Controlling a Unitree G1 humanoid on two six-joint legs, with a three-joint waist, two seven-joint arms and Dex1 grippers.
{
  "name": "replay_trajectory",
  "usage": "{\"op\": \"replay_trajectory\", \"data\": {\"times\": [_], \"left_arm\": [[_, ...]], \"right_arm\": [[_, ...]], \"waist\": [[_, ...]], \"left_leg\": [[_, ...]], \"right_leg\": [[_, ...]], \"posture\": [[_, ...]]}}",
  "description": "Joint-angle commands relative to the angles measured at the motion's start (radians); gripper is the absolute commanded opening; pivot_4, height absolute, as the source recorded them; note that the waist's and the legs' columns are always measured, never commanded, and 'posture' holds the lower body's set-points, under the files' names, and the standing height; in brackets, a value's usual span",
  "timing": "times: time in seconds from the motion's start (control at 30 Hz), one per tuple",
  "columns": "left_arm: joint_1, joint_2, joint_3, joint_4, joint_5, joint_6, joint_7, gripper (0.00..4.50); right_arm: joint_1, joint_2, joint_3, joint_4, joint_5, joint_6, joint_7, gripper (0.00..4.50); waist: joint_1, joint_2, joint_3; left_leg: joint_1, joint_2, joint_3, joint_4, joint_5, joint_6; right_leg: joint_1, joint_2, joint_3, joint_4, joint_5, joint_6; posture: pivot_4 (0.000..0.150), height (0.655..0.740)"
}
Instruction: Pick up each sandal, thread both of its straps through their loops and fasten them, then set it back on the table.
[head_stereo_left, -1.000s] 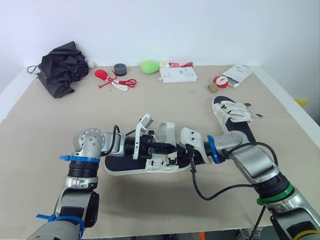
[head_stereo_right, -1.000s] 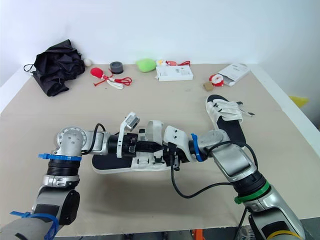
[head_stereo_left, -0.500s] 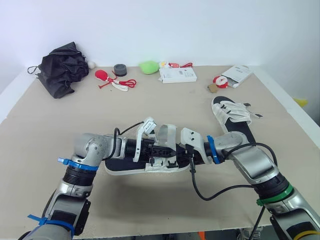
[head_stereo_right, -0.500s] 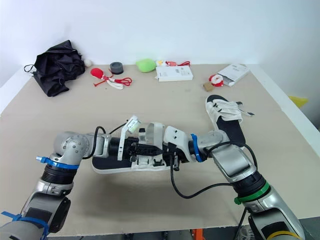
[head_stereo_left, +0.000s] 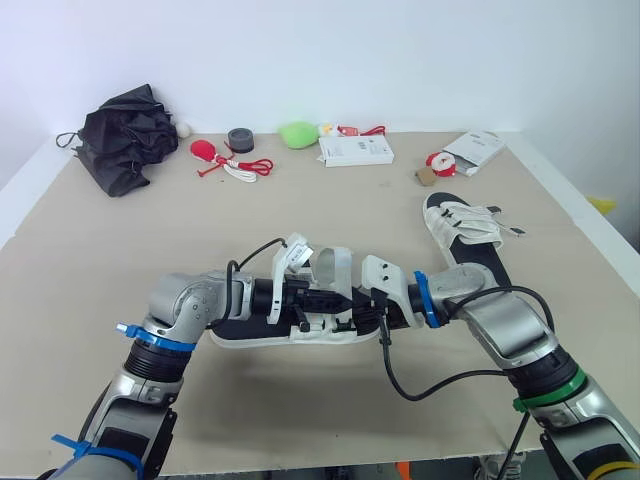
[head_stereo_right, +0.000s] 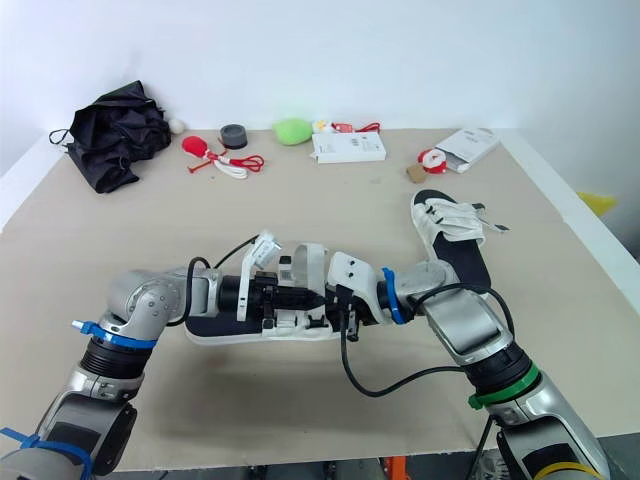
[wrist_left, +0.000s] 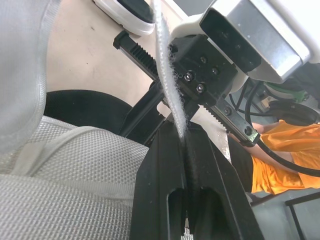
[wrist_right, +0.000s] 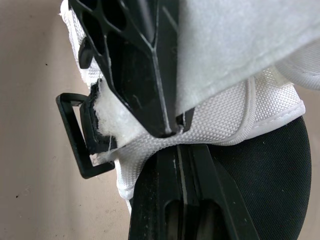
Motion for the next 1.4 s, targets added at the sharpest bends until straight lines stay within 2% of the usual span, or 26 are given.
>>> {"op": "replay_trajectory", "data": {"times": [0.03,0.27,0.4,0.57,0.73,0.83,1.03,1.1,1.2,1.3,1.4], "left_arm": [[0.017,0.026,-0.037,-0.053,0.025,-0.025,-0.020,0.05],[0.029,0.125,-0.173,-0.126,0.107,-0.189,-0.194,0.05],[0.028,0.145,-0.216,-0.124,0.144,-0.255,-0.255,0.05],[-0.012,0.148,-0.276,-0.051,0.250,-0.391,-0.324,0.05],[-0.044,0.068,-0.223,0.037,0.241,-0.329,-0.254,0.05],[-0.039,0.060,-0.219,0.038,0.243,-0.300,-0.255,0.05],[-0.029,0.129,-0.271,-0.018,0.248,-0.283,-0.357,0.05],[-0.027,0.176,-0.315,-0.026,0.288,-0.350,-0.430,0.05],[-0.033,0.172,-0.319,0.008,0.321,-0.411,-0.432,0.05],[-0.039,0.165,-0.317,0.025,0.333,-0.447,-0.450,0.61],[-0.041,0.154,-0.309,0.038,0.349,-0.469,-0.444,1.63]], "right_arm": [[0.036,-0.010,0.054,0.035,-0.025,0.022,0.004,0.00],[0.030,-0.010,0.056,0.043,-0.028,0.019,0.010,0.00],[0.027,-0.008,0.057,0.044,-0.028,0.018,0.011,0.00],[0.027,-0.006,0.057,0.044,-0.028,0.016,0.009,0.00],[0.029,-0.001,0.056,0.039,-0.026,0.021,0.002,0.00],[0.032,-0.002,0.055,0.036,-0.025,0.022,0.000,0.00],[0.038,-0.007,0.050,0.034,-0.024,0.021,-0.003,0.00],[0.038,-0.005,0.050,0.036,-0.025,0.020,-0.004,0.00],[0.035,-0.002,0.051,0.036,-0.025,0.021,-0.005,0.00],[0.034,0.000,0.051,0.035,-0.024,0.022,-0.005,0.00],[0.034,-0.001,0.051,0.035,-0.022,0.022,-0.006,0.00]], "waist": [[0.000,0.000,0.000],[0.000,0.000,0.000],[0.000,0.000,0.000],[0.000,0.000,0.000],[0.000,0.000,-0.001],[0.001,0.000,-0.001],[0.000,0.001,-0.001],[0.000,0.001,-0.001],[-0.001,0.002,-0.002],[-0.001,0.002,-0.002],[0.000,0.003,-0.002]], "left_leg": [[0.000,0.000,0.000,0.000,0.000,0.000],[0.000,0.000,0.001,-0.004,0.000,0.000],[0.000,0.000,0.001,-0.006,0.000,0.000],[0.000,0.000,0.001,-0.006,-0.001,0.000],[0.001,0.000,0.001,-0.006,0.000,0.001],[0.001,0.000,0.001,-0.005,0.001,0.002],[0.001,0.000,0.001,-0.005,0.002,0.003],[0.000,0.000,0.001,-0.006,0.002,0.002],[0.001,0.001,0.001,-0.008,0.001,0.001],[0.001,0.001,0.001,-0.008,0.000,0.001],[0.001,0.001,0.001,-0.008,0.000,0.001]], "right_leg": [[0.000,0.000,0.000,0.000,0.000,0.000],[-0.001,0.001,0.000,-0.002,-0.001,-0.001],[-0.001,0.001,0.000,-0.002,-0.002,-0.003],[-0.001,0.001,0.000,-0.003,-0.002,-0.003],[-0.001,0.001,0.000,-0.003,-0.001,-0.001],[0.000,0.001,0.000,-0.003,0.000,0.000],[-0.001,0.001,0.000,-0.003,0.001,0.002],[-0.001,0.001,0.000,-0.003,0.000,0.000],[-0.002,0.002,0.000,-0.003,-0.002,-0.003],[-0.002,0.003,0.000,-0.003,-0.003,-0.004],[-0.001,0.003,0.000,-0.003,-0.003,-0.004]], "posture": [[0.150,0.7400],[0.150,0.7400],[0.150,0.7400],[0.150,0.7400],[0.150,0.7400],[0.150,0.7400],[0.150,0.7400],[0.150,0.7400],[0.150,0.7400],[0.150,0.7400],[0.150,0.7400]]}}
